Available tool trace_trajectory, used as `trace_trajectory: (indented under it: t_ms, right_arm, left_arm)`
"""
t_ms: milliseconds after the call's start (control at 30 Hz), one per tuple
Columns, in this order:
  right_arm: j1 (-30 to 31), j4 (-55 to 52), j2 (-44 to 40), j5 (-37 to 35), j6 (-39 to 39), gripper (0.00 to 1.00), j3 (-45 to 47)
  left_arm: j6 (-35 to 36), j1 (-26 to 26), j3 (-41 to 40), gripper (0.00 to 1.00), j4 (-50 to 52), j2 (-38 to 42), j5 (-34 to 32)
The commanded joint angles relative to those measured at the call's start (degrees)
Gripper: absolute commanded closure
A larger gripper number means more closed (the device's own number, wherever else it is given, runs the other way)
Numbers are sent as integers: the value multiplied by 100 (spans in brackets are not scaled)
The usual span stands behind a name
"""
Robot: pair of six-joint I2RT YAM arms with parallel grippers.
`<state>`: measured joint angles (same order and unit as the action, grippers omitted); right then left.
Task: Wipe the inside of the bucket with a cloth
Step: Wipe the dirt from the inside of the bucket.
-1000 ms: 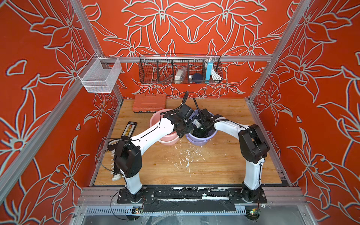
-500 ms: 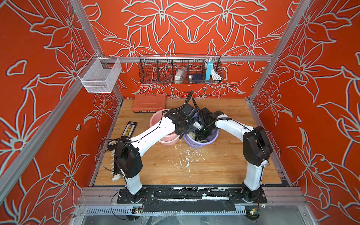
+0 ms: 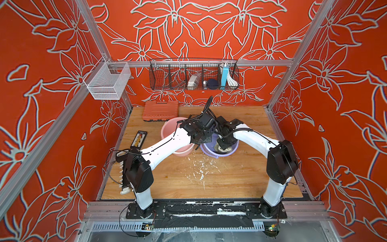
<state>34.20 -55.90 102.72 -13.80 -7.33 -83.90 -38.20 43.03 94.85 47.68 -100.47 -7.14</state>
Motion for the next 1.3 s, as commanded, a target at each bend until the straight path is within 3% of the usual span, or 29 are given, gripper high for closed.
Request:
trace_trajectory:
  t_ms: [0,333,433,667,767,1100,1267]
  right_arm:
    - [-132,860,-414,-1134,-556,100,118]
    - [-127,2642,-1261,-117,-343,100,733]
    - [-131,2873,-1313,571,-268,100,656]
    - [-131,2724,-948,3309,104,100,49]
    - [-129,2791,-994,3874,78,100,-11]
    - [-128,1404,-681,495,-176,100,-569]
    - [-150,1297,-1037,-707,-454,100,-253]
  left_arm:
    - [410,197,99,100,825,105,928]
    - [435,197,177,100,880,44,2092]
    - [448,230,241,100,895,-4,2266]
    - [480,285,365,100,886,-157,2562]
    - [501,284,385,100,909,-261,2559]
    - [368,285,505,100,964,-145,2002]
    - [339,277,726,100,1189,-128,1505]
